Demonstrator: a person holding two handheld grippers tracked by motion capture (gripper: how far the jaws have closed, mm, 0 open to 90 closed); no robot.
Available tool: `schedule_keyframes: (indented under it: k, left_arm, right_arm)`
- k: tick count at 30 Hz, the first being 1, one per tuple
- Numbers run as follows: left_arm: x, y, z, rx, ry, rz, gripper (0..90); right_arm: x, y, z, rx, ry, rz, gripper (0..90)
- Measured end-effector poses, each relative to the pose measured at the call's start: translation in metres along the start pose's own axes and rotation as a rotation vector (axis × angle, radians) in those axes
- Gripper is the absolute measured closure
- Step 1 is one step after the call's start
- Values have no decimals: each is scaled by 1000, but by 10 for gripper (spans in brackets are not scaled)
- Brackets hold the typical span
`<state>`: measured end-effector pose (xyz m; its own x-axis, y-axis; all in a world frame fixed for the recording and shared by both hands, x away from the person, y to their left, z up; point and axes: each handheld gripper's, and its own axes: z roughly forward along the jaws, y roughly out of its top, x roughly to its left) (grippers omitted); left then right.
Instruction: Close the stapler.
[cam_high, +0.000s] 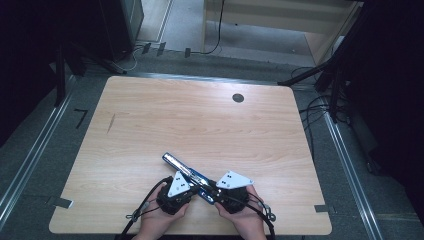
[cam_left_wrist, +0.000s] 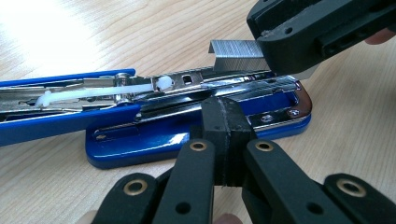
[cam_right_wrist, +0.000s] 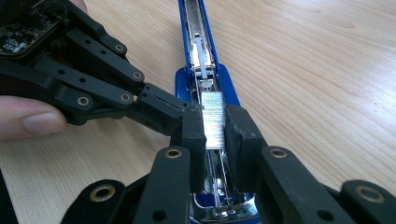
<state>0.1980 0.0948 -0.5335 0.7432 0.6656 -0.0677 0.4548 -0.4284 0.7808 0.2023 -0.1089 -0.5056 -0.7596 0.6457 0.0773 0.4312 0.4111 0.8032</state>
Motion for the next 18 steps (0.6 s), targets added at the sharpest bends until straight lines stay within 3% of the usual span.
schedule_keyframes:
  k: [18]
  left_arm:
    - [0,0,0,0,0,0,900]
  right_arm:
    - [0,1,3,17,-1,-2,801]
